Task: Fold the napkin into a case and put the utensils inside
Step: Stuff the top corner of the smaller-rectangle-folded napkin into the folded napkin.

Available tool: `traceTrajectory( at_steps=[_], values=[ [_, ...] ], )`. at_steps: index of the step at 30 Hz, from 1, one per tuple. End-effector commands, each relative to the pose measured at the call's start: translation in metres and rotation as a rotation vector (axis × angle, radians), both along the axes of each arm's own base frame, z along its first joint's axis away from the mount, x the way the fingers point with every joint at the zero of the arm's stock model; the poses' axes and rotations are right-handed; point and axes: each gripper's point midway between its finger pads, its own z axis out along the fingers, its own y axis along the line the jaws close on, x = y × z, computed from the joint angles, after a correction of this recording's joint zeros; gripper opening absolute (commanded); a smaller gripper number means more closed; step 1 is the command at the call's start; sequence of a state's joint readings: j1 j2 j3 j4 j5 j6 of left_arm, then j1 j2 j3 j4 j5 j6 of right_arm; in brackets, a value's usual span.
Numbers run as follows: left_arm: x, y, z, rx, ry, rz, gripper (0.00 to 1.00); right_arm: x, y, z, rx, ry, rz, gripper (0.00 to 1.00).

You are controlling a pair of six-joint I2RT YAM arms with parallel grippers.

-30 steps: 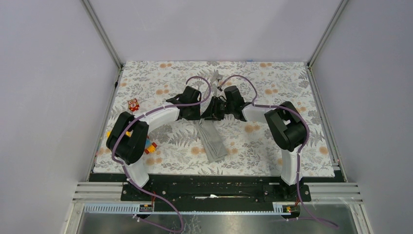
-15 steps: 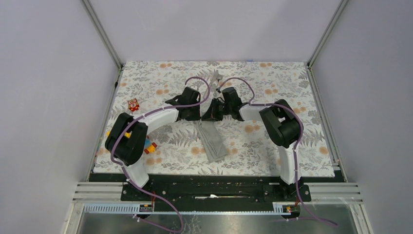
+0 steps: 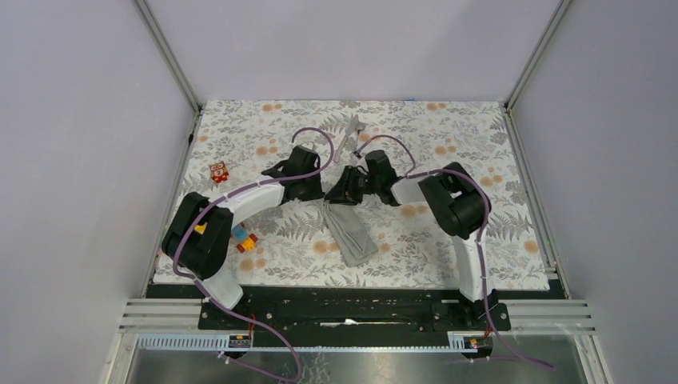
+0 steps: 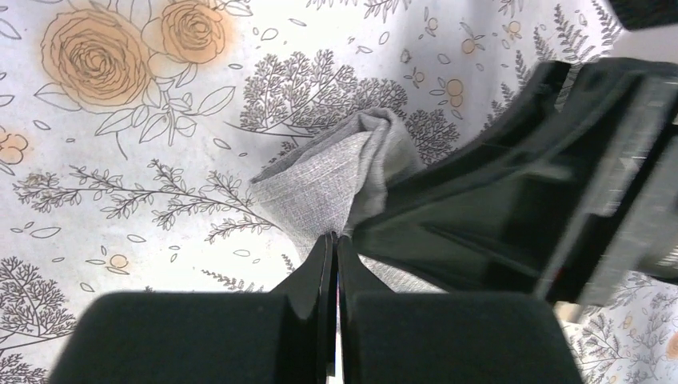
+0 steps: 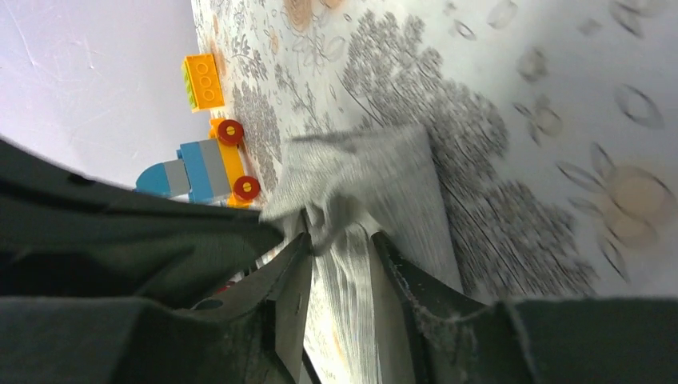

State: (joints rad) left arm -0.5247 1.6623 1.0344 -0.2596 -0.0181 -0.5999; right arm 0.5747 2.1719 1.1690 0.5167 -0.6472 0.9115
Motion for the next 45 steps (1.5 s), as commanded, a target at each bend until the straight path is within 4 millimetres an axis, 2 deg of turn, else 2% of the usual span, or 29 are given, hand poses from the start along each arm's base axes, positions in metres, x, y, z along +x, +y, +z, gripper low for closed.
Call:
traceTrajectory(
  at_steps=[1,6,8,11,16,21,24,25,27,28,30,32,34,37,39,42,44,45],
  values=[
    [0.008,0.006,0.014,-0.033,-0.055,0.038,0.0,0.001,-0.024,0.038,0.056,-0.037,-0.005,0.41],
    [0.006,0.007,0.011,-0.039,-0.05,0.032,0.0,-0.001,-0.025,0.044,0.068,-0.055,0.022,0.43],
    [0.006,0.006,0.013,-0.045,-0.053,0.029,0.0,0.002,-0.025,0.041,0.063,-0.056,0.016,0.41],
    [0.007,0.005,0.019,-0.057,-0.071,0.025,0.0,0.007,-0.018,0.035,0.073,-0.04,0.028,0.25],
    [0.008,0.003,0.022,-0.061,-0.079,0.019,0.0,0.006,-0.001,0.031,0.087,-0.032,0.054,0.11],
    [0.008,-0.003,0.021,-0.082,-0.068,0.001,0.0,-0.003,0.018,0.026,0.111,-0.003,0.079,0.11],
    [0.009,-0.007,0.017,-0.094,-0.057,-0.007,0.0,-0.012,0.037,0.023,0.119,0.009,0.097,0.13],
    [0.009,-0.007,0.015,-0.096,-0.052,-0.006,0.0,-0.014,0.043,0.02,0.117,0.02,0.094,0.15],
    [0.008,-0.007,0.014,-0.101,-0.051,-0.001,0.0,-0.014,0.047,0.001,0.103,0.07,0.081,0.17],
    [0.007,-0.007,0.013,-0.1,-0.05,0.0,0.0,-0.012,0.045,-0.004,0.105,0.087,0.076,0.18],
    [0.006,-0.003,0.012,-0.086,-0.047,0.01,0.0,-0.006,0.037,0.001,0.118,0.073,0.053,0.27],
    [0.003,0.003,0.01,-0.067,-0.043,0.021,0.0,-0.004,0.027,0.015,0.114,0.038,0.052,0.37],
    [0.001,0.008,0.009,-0.06,-0.044,0.032,0.0,-0.004,0.017,0.028,0.111,0.022,0.063,0.4],
    [-0.002,0.012,0.008,-0.058,-0.042,0.038,0.0,-0.005,0.0,0.045,0.139,0.019,0.063,0.42],
    [-0.003,0.014,0.007,-0.057,-0.042,0.041,0.0,-0.007,-0.007,0.049,0.14,0.012,0.059,0.44],
    [-0.004,0.013,0.008,-0.068,-0.04,0.037,0.0,-0.007,-0.008,0.046,0.13,0.016,0.068,0.44],
    [-0.005,0.012,0.008,-0.071,-0.038,0.033,0.0,-0.005,-0.006,0.042,0.131,0.02,0.068,0.4],
    [-0.005,0.012,0.008,-0.07,-0.037,0.033,0.0,-0.004,-0.004,0.04,0.13,0.025,0.065,0.35]
  ],
)
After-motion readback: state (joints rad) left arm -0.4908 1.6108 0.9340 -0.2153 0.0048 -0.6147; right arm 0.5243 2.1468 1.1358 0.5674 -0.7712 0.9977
